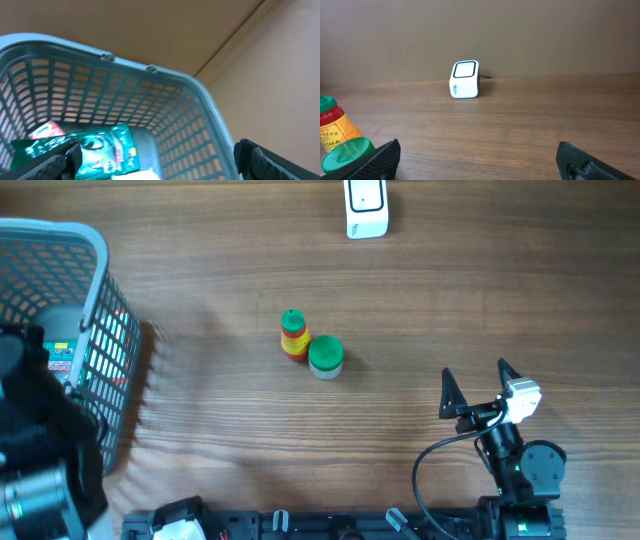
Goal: Scan the item barcode
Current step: 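Reach into the basket and grasp the light-green wipes pack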
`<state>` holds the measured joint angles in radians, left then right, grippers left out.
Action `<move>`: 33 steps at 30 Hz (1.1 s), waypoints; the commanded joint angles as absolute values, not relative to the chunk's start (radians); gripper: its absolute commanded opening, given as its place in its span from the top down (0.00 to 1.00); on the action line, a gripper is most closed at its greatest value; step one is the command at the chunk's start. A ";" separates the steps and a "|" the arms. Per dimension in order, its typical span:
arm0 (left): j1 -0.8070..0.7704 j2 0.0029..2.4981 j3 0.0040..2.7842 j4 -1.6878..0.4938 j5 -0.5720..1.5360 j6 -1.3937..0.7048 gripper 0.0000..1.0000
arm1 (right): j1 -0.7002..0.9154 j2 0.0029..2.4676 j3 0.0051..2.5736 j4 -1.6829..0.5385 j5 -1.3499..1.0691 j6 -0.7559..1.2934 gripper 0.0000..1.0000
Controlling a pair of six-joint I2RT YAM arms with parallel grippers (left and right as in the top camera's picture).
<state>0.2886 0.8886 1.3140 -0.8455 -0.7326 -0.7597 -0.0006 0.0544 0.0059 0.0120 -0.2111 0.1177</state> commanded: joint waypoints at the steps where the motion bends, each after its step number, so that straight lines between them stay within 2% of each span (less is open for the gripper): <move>1: 0.373 1.000 1.316 -0.846 -0.612 -0.741 0.00 | 0.003 0.051 0.005 0.015 -0.205 0.105 0.00; 6: 0.452 1.190 1.316 -0.846 -0.482 -0.743 0.00 | 0.003 0.051 0.005 0.015 -0.205 0.105 0.00; 12: 0.561 1.437 1.316 -0.833 -0.328 -0.846 0.00 | 0.003 0.051 0.005 0.015 -0.205 0.105 0.00; 17: 0.668 1.603 1.316 -0.769 -0.065 -0.834 0.00 | 0.003 0.051 0.005 0.015 -0.205 0.105 0.00; 21: 0.685 1.731 1.315 -0.721 0.193 -0.736 0.00 | 0.003 0.051 0.005 0.015 -0.205 0.105 0.00; 27: 0.669 1.834 1.306 -0.806 0.224 -0.744 0.00 | 0.003 0.051 0.005 0.015 -0.205 0.105 0.00; 33: 0.662 1.834 1.261 -0.782 0.224 -0.743 0.00 | 0.003 0.051 0.005 0.015 -0.205 0.105 0.00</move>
